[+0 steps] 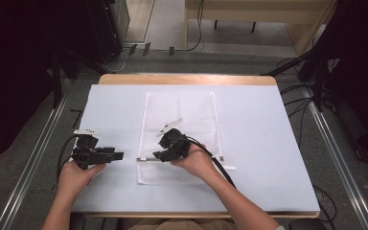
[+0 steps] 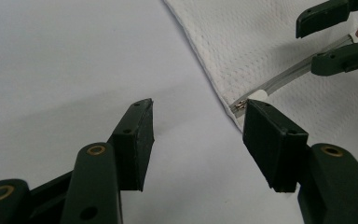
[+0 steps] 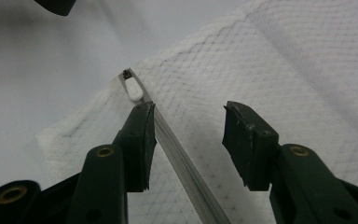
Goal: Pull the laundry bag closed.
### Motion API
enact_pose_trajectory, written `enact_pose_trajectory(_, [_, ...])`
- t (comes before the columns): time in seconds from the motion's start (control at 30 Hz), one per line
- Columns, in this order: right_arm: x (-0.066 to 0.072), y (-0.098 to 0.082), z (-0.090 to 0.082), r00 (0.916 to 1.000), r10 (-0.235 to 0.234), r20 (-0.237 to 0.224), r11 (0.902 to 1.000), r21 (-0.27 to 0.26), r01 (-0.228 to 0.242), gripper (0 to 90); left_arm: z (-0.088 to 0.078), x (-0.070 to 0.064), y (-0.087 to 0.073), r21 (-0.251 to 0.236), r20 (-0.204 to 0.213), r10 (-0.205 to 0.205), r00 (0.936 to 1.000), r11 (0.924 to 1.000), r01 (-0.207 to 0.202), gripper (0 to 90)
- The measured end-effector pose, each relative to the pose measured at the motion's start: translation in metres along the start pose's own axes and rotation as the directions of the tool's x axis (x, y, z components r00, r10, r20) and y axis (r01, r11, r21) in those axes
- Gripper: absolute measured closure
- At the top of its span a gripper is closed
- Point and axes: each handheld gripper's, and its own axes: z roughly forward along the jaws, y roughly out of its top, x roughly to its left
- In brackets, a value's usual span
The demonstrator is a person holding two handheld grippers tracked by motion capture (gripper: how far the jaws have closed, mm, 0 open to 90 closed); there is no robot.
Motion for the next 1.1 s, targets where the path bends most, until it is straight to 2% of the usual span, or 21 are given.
enact_pose_trajectory(0.07, [0.002,0.000,0.001,1.0000,0.005,-0.004,1.0000,0.003,-0.005,55.1,0.000,0.001,0.000,0.000,0.001,0.001,1.0000,1.0000,-0.001,43.7])
enact_pose_trajectory(0.2, [0.007,0.002,0.009,0.9991,0.000,-0.043,1.0000,0.005,0.000,62.5,-0.001,0.002,0.000,0.002,-0.001,0.002,1.0000,1.0000,-0.002,43.9])
enact_pose_trajectory(0.37, [0.011,0.001,0.016,0.9983,0.003,-0.058,0.9999,0.012,-0.003,67.0,0.000,0.001,0.000,0.002,-0.001,0.003,1.0000,1.0000,-0.003,43.9])
enact_pose_trajectory(0.4, [0.012,0.000,0.018,0.9975,0.014,-0.069,0.9996,0.024,-0.012,71.7,0.000,0.001,0.000,0.002,-0.003,0.004,1.0000,1.0000,-0.004,43.9])
enact_pose_trajectory(0.5, [0.013,0.000,0.021,0.9963,0.024,-0.083,0.9993,0.030,-0.021,76.1,0.000,0.001,0.000,0.001,-0.003,0.005,1.0000,1.0000,-0.005,43.9])
enact_pose_trajectory(0.6, [0.016,0.000,0.024,0.9946,0.024,-0.101,0.9991,0.038,-0.020,77.1,0.000,0.001,0.000,0.000,-0.003,0.004,1.0000,1.0000,-0.004,43.8])
enact_pose_trajectory(0.87, [0.019,0.000,0.036,0.9936,0.027,-0.110,0.9978,0.064,-0.020,77.3,0.001,0.001,0.000,0.007,-0.007,0.010,0.9999,0.9999,-0.010,43.7])
enact_pose_trajectory(0.97, [0.020,0.001,0.037,0.9923,0.043,-0.117,0.9976,0.059,-0.036,77.3,0.001,0.001,0.000,0.004,-0.007,0.008,0.9999,1.0000,-0.008,43.7])
enact_pose_trajectory(1.1, [0.019,0.003,0.041,0.9917,0.042,-0.122,0.9979,0.055,-0.036,77.4,0.001,0.001,0.000,0.004,-0.006,0.008,1.0000,1.0000,-0.008,43.7])
